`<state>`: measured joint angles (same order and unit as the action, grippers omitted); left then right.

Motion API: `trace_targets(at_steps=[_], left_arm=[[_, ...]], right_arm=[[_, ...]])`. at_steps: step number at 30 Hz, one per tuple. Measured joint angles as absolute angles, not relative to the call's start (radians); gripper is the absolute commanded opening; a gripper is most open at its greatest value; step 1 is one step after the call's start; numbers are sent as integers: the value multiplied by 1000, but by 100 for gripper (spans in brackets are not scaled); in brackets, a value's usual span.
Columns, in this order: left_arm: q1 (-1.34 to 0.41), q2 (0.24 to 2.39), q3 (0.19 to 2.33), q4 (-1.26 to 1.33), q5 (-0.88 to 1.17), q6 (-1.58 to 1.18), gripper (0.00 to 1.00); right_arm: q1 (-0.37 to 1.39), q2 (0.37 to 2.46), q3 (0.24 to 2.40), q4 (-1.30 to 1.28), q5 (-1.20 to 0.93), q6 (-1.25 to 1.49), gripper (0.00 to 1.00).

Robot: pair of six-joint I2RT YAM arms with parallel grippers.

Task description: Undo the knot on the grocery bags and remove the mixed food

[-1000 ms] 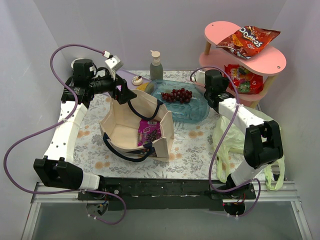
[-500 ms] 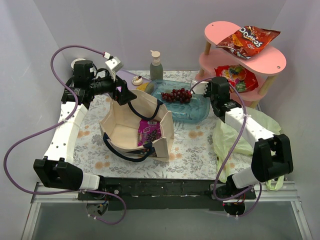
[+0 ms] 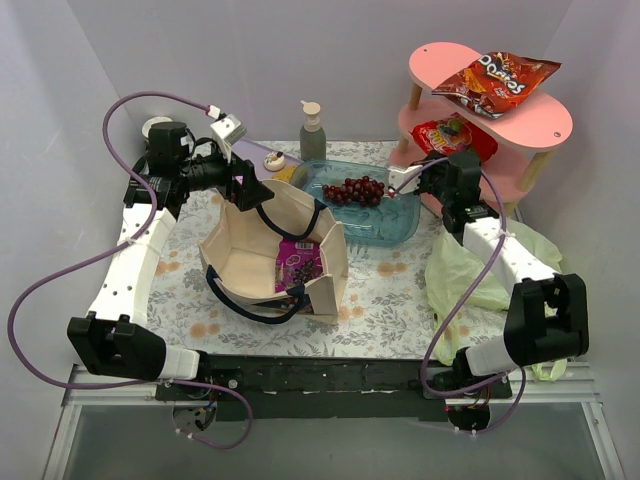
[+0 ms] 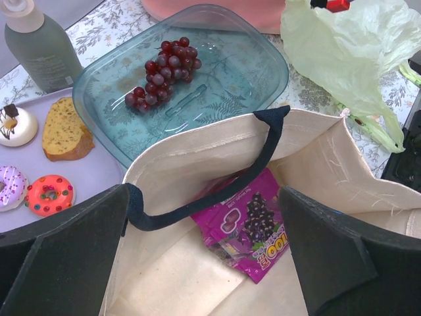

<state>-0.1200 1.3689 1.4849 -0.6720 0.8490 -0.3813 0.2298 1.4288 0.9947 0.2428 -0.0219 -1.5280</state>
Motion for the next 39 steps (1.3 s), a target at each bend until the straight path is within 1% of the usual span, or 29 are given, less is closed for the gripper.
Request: trace_targets(at_steps=[5, 6, 8, 9, 11, 12, 14, 16, 19, 21, 24, 25, 26, 29, 33, 35, 36, 37, 38, 39], left_arm=[[-120, 1369, 1485, -672, 846, -386, 98], [-119, 1369, 1485, -672, 845, -386, 98], [-117, 1369, 1485, -672, 845, -385, 98], [-116, 1369, 1485, -673, 844, -385, 98], [-113, 1369, 1484, -673, 844, -381, 98], [-113, 1369, 1484, -673, 842, -376, 98], [-113, 1369, 1483, -678, 839, -361, 98], [-111, 1369, 1483, -691, 839, -323, 98], [-109, 1369, 1483, -736, 841, -241, 98], [-109, 1372, 1487, -776, 838, -179, 98], [-109, 1394, 1500, -820, 810, -73, 98], [-109, 1405, 1507, -826, 795, -36, 98], [-109, 1417, 1512, -830, 778, -3, 98], [-109, 1463, 1540, -830, 715, 78, 98], [-108, 1552, 1605, -838, 662, 157, 98], [-108, 1605, 1654, -857, 642, 189, 91], [-108, 1632, 1679, -868, 635, 202, 80], [-108, 1659, 1706, -888, 632, 213, 74], [-108, 1686, 1734, -913, 630, 223, 65], [-108, 1713, 1762, -939, 628, 233, 45]], right_arm=[[169, 1464, 1033, 247, -133, -1560, 2], [162, 1466, 1033, 247, -147, -1568, 13], [153, 1467, 1030, 258, -164, -1576, 28], [152, 1467, 1026, 271, -170, -1576, 46], [155, 1464, 1010, 308, -184, -1564, 61], [160, 1458, 999, 320, -187, -1545, 74], [182, 1433, 987, 322, -189, -1499, 78], [224, 1388, 987, 299, -192, -1447, 79], [337, 1299, 1023, 197, -189, -1326, 87], [439, 1261, 1090, 93, -198, -1215, 88], [591, 1222, 1173, -9, -229, -1030, 86], [641, 1211, 1192, -35, -240, -959, 84], [682, 1208, 1215, -61, -253, -896, 79], [756, 1239, 1316, -125, -302, -756, 69], [840, 1308, 1429, -156, -335, -661, 63], [903, 1330, 1430, -167, -343, -654, 58], [937, 1341, 1422, -173, -346, -654, 57], [971, 1349, 1400, -174, -348, -656, 57], [998, 1355, 1374, -179, -351, -659, 57], [1017, 1357, 1349, -183, -354, -659, 56]])
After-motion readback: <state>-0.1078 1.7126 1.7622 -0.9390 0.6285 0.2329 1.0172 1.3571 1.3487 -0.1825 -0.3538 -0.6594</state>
